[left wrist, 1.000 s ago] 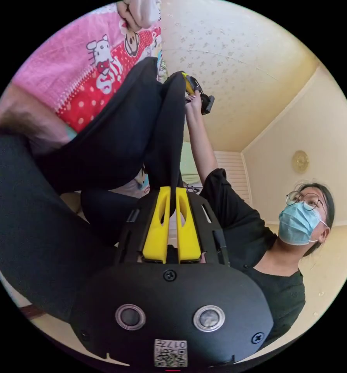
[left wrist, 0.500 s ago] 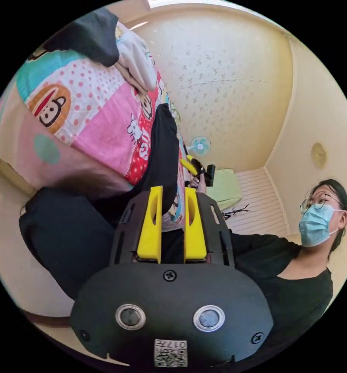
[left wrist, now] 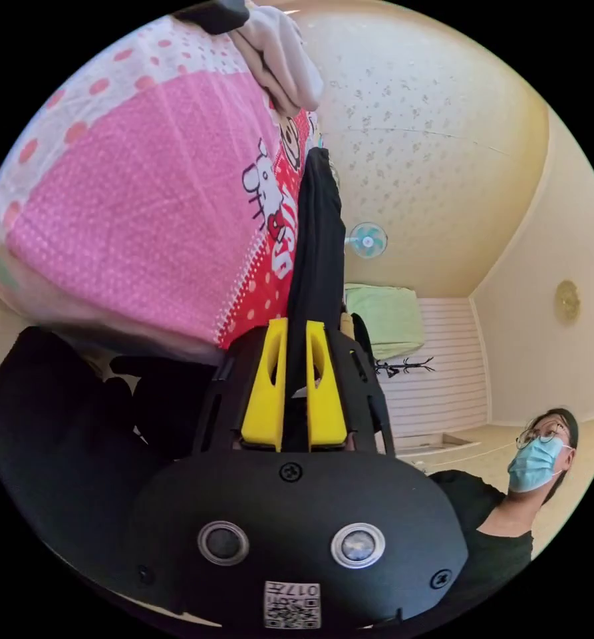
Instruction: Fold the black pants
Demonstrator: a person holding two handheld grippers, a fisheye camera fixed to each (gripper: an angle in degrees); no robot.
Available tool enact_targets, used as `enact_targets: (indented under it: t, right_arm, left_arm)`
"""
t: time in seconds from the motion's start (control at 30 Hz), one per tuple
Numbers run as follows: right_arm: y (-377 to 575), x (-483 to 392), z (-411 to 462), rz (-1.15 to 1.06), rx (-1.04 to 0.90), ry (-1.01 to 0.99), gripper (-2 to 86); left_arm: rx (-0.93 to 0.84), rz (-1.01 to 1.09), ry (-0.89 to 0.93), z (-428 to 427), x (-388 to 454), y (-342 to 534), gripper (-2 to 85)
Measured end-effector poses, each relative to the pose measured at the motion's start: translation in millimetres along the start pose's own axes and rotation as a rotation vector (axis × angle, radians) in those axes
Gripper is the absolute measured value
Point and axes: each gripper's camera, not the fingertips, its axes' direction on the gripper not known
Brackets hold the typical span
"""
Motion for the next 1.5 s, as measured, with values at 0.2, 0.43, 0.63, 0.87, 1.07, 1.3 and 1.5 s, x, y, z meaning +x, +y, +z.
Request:
enact_targets:
  t: [0.2,0.43,0.63,0.87,1.07,1.3,1.5]
  right_arm:
    - [18.1,-56.8,-48.2,-0.230,-0.266,0.297,3.3]
    - [62.2,-14.4,-113.8,-0.107,0.106,0.118,2.5]
    - [59.3,-29.5,-80.1,-0.181,0.126,0.222,7.3]
    - [57.4,-46.1,-27.1,-0.193,0.103,0.332,6.6]
    - [58.7,-63.2,-40.3,-0.249,0.087,0.286,6.2]
    - [56.8,-79.8,-75.5,-0.264,0.162,0.391,13.8]
    - [19.0,-78.5,-81.5,-0.264,0.200,0.314,13.2]
  left_arm:
    - [-0.268,0.124,-0.055,44.4,45.8,42.8,4.5]
    - [-0.204,0.033,-0.034,52.6,26.1,57.1,5.8]
    - [-0.150,0.159,-0.196,70.4,66.0,44.5,5.6]
    - [-0.043,0.210,-0.377,104.1,73.2,48.9,7.7]
    - [-0.070,0.133,-0.224,93.0,60.1,63.6,0.2]
    - [0.014,0.260,-0.065,66.5,68.9,51.7,5.5]
    - [-0.091,0.271,-0.236,106.3,78.5,7.6,14.0]
